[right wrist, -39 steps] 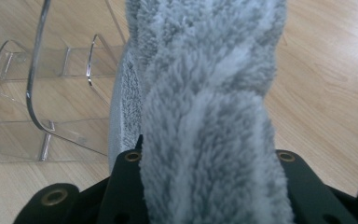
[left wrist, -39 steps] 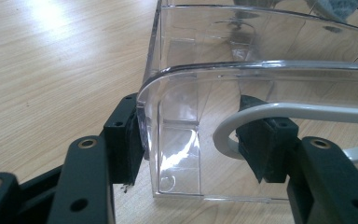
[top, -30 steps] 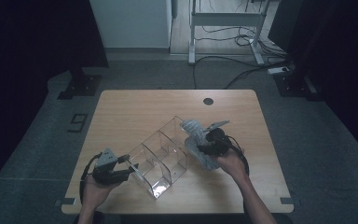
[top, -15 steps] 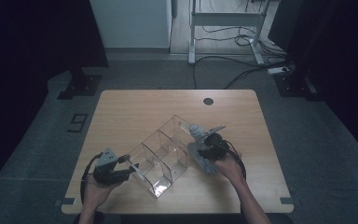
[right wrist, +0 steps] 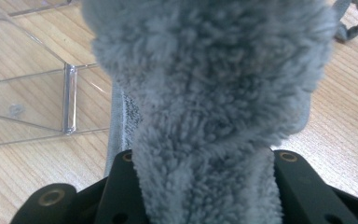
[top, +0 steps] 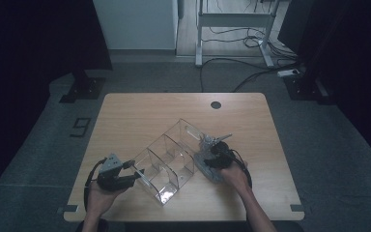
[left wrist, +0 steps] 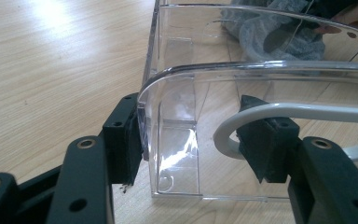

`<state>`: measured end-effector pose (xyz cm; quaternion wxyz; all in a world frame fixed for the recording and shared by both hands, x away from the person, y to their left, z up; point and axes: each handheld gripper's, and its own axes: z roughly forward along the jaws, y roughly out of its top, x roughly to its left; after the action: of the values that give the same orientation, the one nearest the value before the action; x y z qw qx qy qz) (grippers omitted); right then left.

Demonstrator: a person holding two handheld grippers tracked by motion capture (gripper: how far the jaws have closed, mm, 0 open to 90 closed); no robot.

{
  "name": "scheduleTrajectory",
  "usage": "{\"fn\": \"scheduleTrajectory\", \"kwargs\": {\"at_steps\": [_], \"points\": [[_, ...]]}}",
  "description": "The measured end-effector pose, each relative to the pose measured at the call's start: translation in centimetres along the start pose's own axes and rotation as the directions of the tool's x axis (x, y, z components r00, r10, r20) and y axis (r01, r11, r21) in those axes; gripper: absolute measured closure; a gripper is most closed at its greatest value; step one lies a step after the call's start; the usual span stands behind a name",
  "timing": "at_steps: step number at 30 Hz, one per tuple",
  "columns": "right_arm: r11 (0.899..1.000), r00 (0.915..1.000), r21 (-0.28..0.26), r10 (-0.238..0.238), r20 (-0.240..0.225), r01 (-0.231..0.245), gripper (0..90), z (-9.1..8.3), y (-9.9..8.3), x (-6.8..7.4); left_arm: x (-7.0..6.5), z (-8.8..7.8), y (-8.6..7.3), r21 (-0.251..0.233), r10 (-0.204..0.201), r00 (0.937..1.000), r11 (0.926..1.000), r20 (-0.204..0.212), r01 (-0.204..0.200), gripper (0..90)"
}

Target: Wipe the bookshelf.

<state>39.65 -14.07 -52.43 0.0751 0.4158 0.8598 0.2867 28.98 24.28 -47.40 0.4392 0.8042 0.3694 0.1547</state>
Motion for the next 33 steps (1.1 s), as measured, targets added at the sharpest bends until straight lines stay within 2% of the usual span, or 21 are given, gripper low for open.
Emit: {"fn": "scheduleTrajectory", "kwargs": {"at_steps": [3, 9, 17, 22, 26, 33], "points": [[1.0, 1.0, 0.009, -0.004, 0.002, 0.004, 63.0, -0.1, 0.1, 0.1, 0.0, 0.0, 0.0, 0.0, 0.0, 1.0, 1.0, -0.001, 0.0, 42.9], [1.0, 0.9998, -0.016, 0.0, -0.018, 0.0, 63.1, -1.2, -0.2, 0.1, 0.0, 0.0, 0.0, -0.003, 0.003, 1.0, 1.0, 0.004, -0.003, 42.7], [0.998, 0.9996, -0.056, -0.022, -0.015, 0.021, 63.9, -4.4, -0.4, 0.4, 0.1, 0.0, -0.1, -0.006, 0.001, 1.0, 1.0, 0.007, -0.001, 42.4], [0.995, 0.9993, -0.101, -0.027, -0.025, 0.025, 64.2, -7.1, 0.1, 0.6, 0.2, 0.1, -0.1, -0.006, -0.001, 1.0, 1.0, 0.007, 0.001, 40.6], [0.992, 0.9992, -0.12, -0.038, -0.015, 0.036, 64.4, -8.7, 0.6, 0.7, 0.2, -0.1, -0.1, -0.005, 0.011, 0.9999, 0.9999, 0.002, -0.011, 38.5], [0.987, 0.9989, -0.153, -0.045, -0.017, 0.042, 64.4, -11.6, 1.9, 0.6, 0.4, -0.5, -0.2, -0.012, 0.015, 0.9994, 0.9998, 0.032, -0.015, 39.9]]}}
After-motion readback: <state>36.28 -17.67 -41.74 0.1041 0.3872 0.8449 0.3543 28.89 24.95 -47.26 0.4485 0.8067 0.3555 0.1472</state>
